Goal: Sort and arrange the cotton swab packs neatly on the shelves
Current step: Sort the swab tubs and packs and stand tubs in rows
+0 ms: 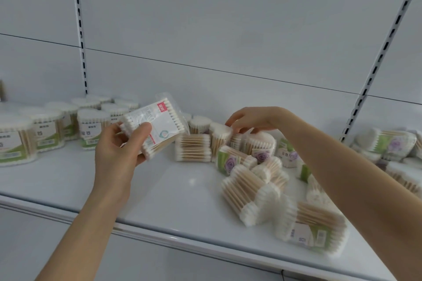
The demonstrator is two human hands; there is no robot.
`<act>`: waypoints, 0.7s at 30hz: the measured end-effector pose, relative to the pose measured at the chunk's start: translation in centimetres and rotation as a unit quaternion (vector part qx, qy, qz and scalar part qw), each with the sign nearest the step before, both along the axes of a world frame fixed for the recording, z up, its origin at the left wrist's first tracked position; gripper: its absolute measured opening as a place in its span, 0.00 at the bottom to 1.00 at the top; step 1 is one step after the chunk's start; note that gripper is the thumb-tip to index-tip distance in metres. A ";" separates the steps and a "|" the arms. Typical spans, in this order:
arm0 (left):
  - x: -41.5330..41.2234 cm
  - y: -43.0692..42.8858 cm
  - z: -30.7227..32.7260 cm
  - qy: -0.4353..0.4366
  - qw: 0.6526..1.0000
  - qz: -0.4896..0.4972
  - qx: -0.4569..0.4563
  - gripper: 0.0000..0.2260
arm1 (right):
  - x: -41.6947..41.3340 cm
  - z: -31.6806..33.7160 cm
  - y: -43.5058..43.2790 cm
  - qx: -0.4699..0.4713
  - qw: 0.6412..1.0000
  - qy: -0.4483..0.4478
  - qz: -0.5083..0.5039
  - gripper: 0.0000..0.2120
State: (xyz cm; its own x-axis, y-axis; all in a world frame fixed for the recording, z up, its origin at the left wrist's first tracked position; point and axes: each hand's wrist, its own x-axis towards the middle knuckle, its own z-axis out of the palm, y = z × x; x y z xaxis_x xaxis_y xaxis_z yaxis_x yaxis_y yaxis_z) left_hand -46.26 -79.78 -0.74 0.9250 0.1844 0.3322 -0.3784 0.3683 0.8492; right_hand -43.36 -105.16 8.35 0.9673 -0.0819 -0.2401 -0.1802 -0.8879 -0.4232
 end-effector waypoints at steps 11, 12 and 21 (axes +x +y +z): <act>0.0 -0.3 0.0 -0.013 1.000 0.022 0.009 0.11 | 0.2 0.5 0.9 -0.013 1.000 0.017 0.019 0.19; 0.0 -0.3 0.0 -0.013 1.000 0.024 0.011 0.11 | 0.0 0.5 0.9 -0.011 1.000 0.015 0.022 0.20; 0.0 -0.5 -0.3 -0.019 0.999 0.032 0.033 0.11 | -1.3 -0.5 1.8 -0.132 0.990 -0.001 0.051 0.36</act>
State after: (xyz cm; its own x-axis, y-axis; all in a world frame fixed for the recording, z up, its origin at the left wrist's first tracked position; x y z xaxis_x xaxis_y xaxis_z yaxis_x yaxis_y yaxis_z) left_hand -46.26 -80.30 -1.02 0.8990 0.2188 0.3794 -0.4309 0.2871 0.8555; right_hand -44.63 -103.38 7.85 0.9743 -0.0439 -0.2211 -0.0839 -0.9810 -0.1747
